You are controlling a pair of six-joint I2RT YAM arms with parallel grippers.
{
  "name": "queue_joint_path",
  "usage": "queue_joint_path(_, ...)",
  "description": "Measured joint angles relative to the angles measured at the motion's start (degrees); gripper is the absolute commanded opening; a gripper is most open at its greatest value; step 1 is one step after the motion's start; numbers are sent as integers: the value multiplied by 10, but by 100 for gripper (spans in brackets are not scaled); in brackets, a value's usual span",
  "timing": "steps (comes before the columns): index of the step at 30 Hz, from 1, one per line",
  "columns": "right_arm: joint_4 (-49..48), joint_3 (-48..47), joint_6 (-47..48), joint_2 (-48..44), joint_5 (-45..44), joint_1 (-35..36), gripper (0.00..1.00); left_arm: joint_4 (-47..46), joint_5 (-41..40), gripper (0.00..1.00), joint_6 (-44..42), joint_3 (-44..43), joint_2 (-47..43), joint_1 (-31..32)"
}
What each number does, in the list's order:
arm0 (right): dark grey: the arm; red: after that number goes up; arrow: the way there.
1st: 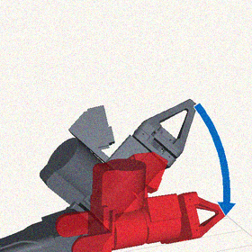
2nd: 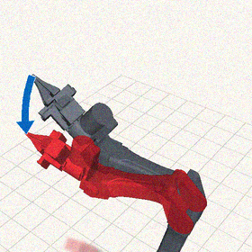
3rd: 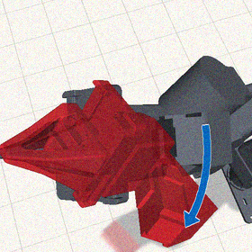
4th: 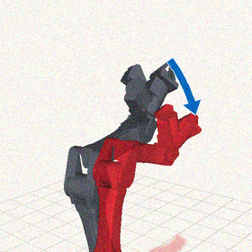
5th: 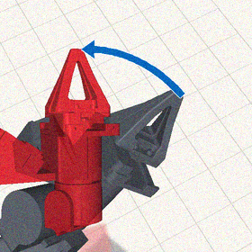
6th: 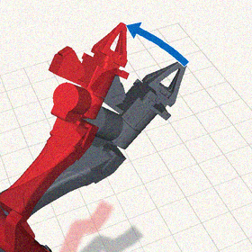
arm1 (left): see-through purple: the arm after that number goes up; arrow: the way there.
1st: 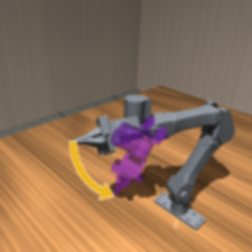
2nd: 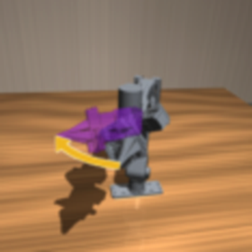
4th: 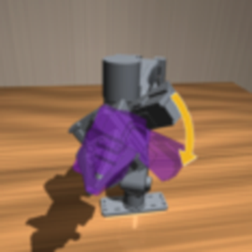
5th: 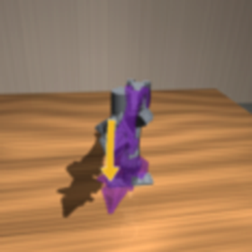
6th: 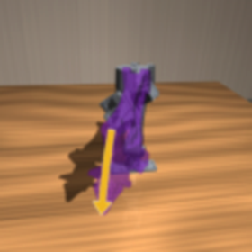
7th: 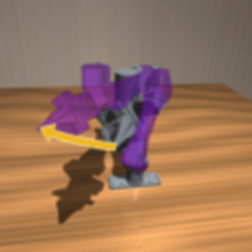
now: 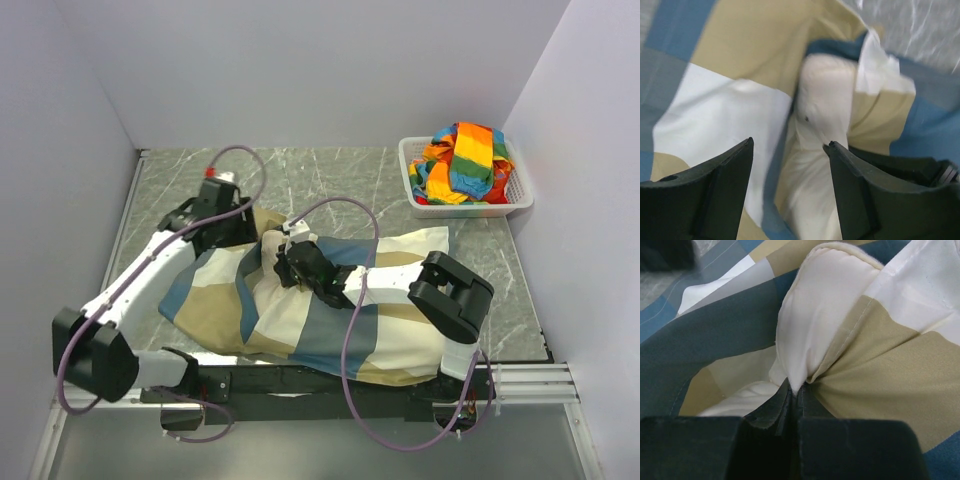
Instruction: Put the pillow into the pillowcase
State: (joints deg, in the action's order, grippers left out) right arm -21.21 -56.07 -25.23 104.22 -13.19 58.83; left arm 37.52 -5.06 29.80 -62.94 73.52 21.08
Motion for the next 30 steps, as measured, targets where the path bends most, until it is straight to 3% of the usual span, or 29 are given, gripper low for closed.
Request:
queue_joint_path(8, -11, 11, 0, -7, 9, -2, 0, 56, -42, 68, -31, -22, 105, 80)
queue_joint_path(18, -28, 26, -4, -15, 20, -4, 0, 76, -80, 71, -35, -19, 160, 92)
queue_joint_path(21, -30, 29, -5, -17, 22, -4, 0, 73, -76, 67, -36, -9, 165, 94)
queue_joint_path(22, -30, 29, -5, -18, 23, -4, 0, 74, -76, 64, -36, -7, 168, 95)
queue_joint_path(25, -30, 29, -5, -18, 24, -5, 0, 70, -77, 35, -33, -2, 192, 95)
queue_joint_path(26, -30, 29, -5, -18, 25, -5, 0, 67, -77, 14, -31, -1, 202, 95)
queue_joint_path(27, -30, 29, -6, -19, 26, -5, 0, 64, -76, 2, -31, -1, 213, 95)
queue_joint_path(30, -29, 35, -7, -28, 31, -5, 0, 51, -66, 1, -26, -1, 243, 93)
